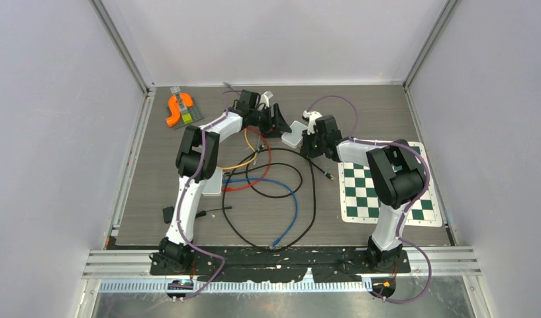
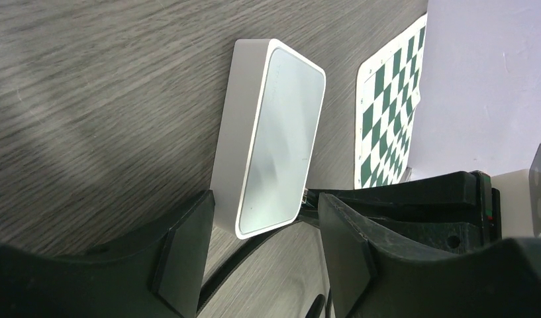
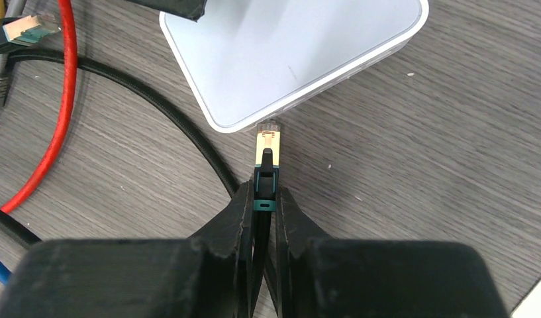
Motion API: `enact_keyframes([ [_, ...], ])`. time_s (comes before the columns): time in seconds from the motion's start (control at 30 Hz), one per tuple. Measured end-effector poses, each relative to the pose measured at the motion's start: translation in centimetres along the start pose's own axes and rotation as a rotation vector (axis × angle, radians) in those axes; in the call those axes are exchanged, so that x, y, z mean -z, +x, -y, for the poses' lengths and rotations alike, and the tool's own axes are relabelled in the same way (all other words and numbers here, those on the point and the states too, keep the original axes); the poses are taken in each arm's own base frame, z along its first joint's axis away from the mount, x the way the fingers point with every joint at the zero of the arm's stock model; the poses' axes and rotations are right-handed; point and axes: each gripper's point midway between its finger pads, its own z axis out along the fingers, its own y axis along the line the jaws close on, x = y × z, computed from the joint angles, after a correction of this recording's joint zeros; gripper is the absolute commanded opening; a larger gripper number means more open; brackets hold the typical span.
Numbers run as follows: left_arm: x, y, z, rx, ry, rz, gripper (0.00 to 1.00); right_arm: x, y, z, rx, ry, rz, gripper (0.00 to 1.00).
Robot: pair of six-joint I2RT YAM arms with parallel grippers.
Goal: Insert the plug into the switch port
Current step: Insert the connector into the switch port.
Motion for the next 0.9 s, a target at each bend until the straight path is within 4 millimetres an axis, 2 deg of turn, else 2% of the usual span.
enact_keyframes([
  [0.27, 0.1, 0.2, -0.2, -0.023, 0.003, -0.006, 0.61, 0.2, 0.3, -0.8, 0.019, -0.037, 0.003, 0.05],
  [0.5, 0.3, 0.6, -0.3, -0.048, 0.005, -0.023, 0.61, 0.7, 0.7, -2.4, 0.046, -0.086, 0.005, 0.05],
  [0.9, 0.7, 1.1, -0.5, -0.053, 0.007, -0.028, 0.59, 0.5, 1.1, -2.4, 0.045, -0.088, 0.055, 0.05],
])
